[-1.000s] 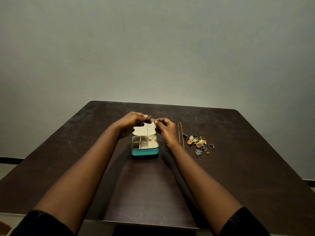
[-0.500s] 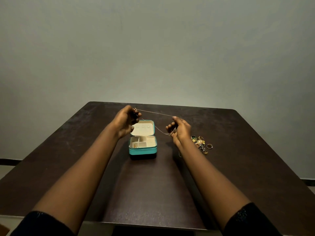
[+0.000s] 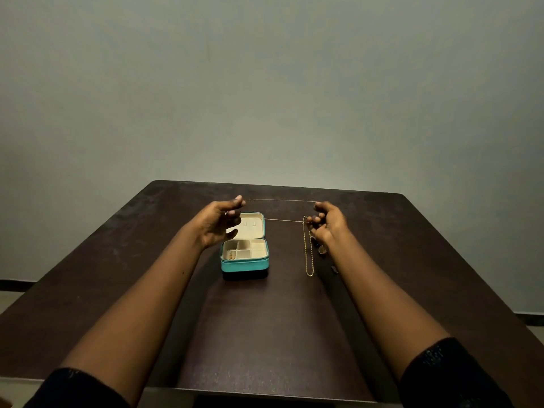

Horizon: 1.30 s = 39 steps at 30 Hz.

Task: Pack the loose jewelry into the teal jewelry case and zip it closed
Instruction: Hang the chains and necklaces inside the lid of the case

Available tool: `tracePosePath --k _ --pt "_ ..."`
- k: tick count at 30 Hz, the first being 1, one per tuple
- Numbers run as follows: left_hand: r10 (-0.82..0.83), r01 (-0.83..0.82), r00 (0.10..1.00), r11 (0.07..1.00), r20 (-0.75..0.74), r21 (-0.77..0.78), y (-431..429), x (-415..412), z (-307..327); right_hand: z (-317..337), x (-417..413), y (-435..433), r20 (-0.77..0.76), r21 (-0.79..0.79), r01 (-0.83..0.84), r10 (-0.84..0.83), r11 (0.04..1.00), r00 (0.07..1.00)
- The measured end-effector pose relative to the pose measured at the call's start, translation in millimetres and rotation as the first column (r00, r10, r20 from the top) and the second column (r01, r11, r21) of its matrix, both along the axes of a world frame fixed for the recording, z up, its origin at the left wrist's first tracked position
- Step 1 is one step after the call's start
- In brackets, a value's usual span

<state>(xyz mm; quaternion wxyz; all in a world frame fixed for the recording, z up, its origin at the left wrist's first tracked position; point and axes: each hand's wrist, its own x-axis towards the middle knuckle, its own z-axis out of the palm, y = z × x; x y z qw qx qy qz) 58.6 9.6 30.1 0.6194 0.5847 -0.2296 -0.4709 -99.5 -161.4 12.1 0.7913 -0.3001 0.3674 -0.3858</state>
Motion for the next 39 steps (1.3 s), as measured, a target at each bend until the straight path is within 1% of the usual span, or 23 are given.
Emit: tracePosePath --k 3,4,9,10,12,15,16,18,21,23,25,27,30,33,36,39 --pt "0.047 -0.047 0.998 0.999 -0.030 -0.003 0.5 1.3 -1.0 7.5 -8.7 -6.4 -0.083 -0.061 -0.011 0.006 0.998 0.997" --pt "0.057 -0.057 0.998 0.998 -0.034 0.001 0.4 1.5 -1.5 10.0 -11.2 -7.7 -0.088 -0.079 -0.015 0.008 0.997 0.996" --pt "0.101 -0.105 0.983 0.994 -0.150 -0.020 -0.6 0.6 -1.1 23.2 -21.2 -11.4 0.075 -0.140 -0.053 0.064 0.989 0.995" --pt "0.122 -0.126 0.981 0.992 -0.151 -0.017 -0.8 -0.4 -1.2 24.7 -22.4 -13.2 0.092 -0.150 -0.063 0.078 0.987 0.993" --pt "0.160 -0.161 0.983 0.987 -0.084 -0.005 -1.8 -4.7 -2.2 26.2 -23.5 -18.1 0.119 -0.158 -0.072 0.092 0.985 0.989" --pt "0.157 -0.166 0.977 0.985 0.141 0.055 -5.0 -14.6 -3.9 29.2 -24.3 -24.6 0.112 -0.192 -0.076 0.099 0.978 0.989" --pt "0.159 -0.180 0.963 0.980 0.219 0.083 -6.6 -17.0 -4.9 30.9 -24.5 -26.3 0.083 -0.223 -0.079 0.099 0.972 0.992" --pt "0.179 -0.227 0.929 0.967 0.324 0.119 -9.8 -19.8 -6.9 33.7 -23.6 -29.7 -0.009 -0.309 -0.091 0.093 0.947 0.996" --pt "0.172 -0.240 0.909 0.961 0.380 0.139 -13.4 -23.4 -9.1 36.7 -22.0 -38.2 -0.168 -0.458 -0.111 0.037 0.882 0.985" --pt "0.134 -0.204 0.914 0.968 0.384 0.147 -14.4 -29.4 -8.9 39.3 -21.7 -44.9 -0.254 -0.530 -0.130 -0.011 0.838 0.967" --pt "0.108 -0.173 0.926 0.973 0.361 0.151 -15.6 -37.3 -7.6 41.1 -20.9 -51.5 -0.304 -0.561 -0.143 -0.042 0.815 0.952" --pt "0.064 -0.121 0.944 0.980 0.323 0.157 -16.3 -47.3 -5.3 42.2 -18.5 -57.0 -0.318 -0.564 -0.137 -0.061 0.814 0.946" --pt "-0.039 0.002 0.972 0.988 0.232 0.155 -16.9 -62.7 -3.8 40.7 -13.9 -63.7 -0.346 -0.550 -0.129 -0.085 0.825 0.934" --pt "-0.121 0.090 0.977 0.981 0.177 0.174 -17.1 -76.4 -4.1 36.4 -9.9 -69.6 -0.409 -0.555 -0.164 -0.095 0.816 0.908" --pt "-0.190 0.146 0.961 0.966 0.203 0.215 -18.0 -91.3 -8.5 31.2 -5.7 -75.1 -0.494 -0.585 -0.229 -0.118 0.778 0.861" --pt "-0.175 0.112 0.954 0.961 0.243 0.252 -24.1 -105.4 -14.1 23.9 1.5 -80.5 -0.584 -0.608 -0.313 -0.145 0.730 0.799"
